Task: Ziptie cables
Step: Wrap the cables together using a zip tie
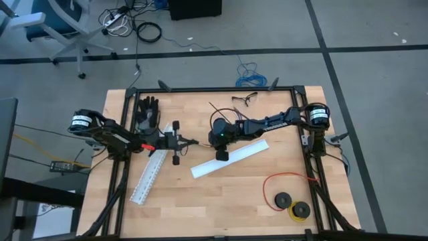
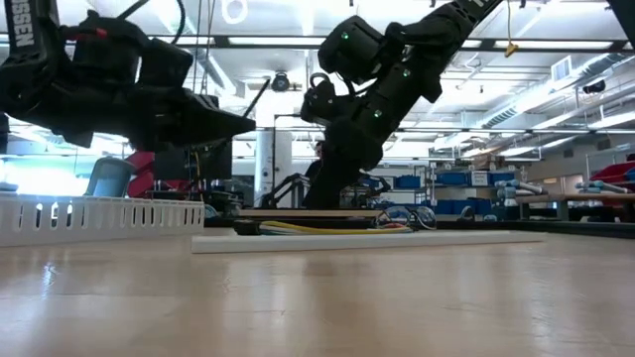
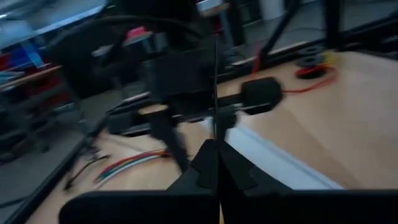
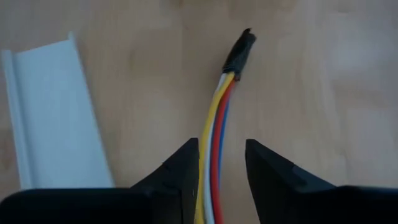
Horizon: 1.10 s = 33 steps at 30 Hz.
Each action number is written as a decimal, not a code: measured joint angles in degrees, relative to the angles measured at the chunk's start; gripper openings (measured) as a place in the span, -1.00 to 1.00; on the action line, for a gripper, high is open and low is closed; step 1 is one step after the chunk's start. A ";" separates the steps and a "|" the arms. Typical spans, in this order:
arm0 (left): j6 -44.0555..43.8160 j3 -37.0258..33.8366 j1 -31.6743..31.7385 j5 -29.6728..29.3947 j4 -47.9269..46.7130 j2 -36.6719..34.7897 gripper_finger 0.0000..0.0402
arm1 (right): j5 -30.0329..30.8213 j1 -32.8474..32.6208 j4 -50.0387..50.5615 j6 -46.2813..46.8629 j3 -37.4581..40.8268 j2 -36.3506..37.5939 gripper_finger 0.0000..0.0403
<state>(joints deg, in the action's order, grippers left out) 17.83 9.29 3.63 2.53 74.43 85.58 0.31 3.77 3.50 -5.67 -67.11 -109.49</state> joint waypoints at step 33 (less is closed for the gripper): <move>2.60 0.41 3.95 2.68 1.84 0.04 -0.99 | 3.41 -1.78 0.13 1.21 0.06 -2.82 -0.97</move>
<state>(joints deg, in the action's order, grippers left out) 20.43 9.69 7.57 5.21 76.27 85.62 3.73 1.99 3.64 -4.47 -67.05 -112.31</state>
